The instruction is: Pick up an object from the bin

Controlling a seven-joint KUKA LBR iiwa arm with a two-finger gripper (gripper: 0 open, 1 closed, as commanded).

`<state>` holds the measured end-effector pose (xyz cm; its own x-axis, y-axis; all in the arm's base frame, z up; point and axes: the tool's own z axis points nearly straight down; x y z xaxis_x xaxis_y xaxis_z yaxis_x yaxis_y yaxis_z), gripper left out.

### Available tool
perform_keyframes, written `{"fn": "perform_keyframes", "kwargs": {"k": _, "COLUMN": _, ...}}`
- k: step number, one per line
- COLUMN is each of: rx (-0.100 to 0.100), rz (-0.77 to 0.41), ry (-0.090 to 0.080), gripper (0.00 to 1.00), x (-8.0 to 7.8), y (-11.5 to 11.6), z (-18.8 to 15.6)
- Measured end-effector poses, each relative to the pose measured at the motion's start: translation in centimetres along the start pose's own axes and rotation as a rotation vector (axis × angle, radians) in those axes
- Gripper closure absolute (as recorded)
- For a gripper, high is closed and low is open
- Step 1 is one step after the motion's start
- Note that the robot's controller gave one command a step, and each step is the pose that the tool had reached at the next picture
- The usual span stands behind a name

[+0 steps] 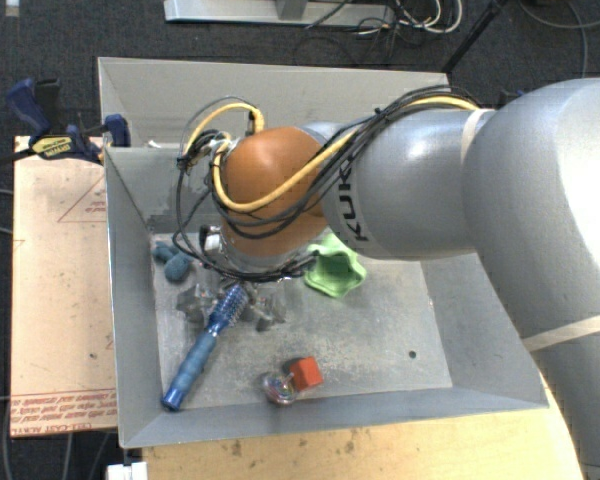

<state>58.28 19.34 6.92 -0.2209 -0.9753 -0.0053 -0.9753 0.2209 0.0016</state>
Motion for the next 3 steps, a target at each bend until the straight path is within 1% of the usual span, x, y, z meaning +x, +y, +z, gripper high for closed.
{"fn": "perform_keyframes", "kwargs": {"k": 1, "rx": 0.000, "rz": 0.001, "ry": -0.001, "gripper": 1.00, "x": 0.0, "y": 0.0, "z": 0.1}}
{"fn": "perform_keyframes", "kwargs": {"k": 2, "rx": 0.003, "rz": 0.003, "ry": 0.001, "gripper": 1.00, "x": -0.1, "y": 0.0, "z": -3.2}}
{"fn": "perform_keyframes", "kwargs": {"k": 3, "rx": 0.007, "rz": 0.006, "ry": 0.000, "gripper": 1.00, "x": -0.3, "y": -0.1, "z": -8.5}}
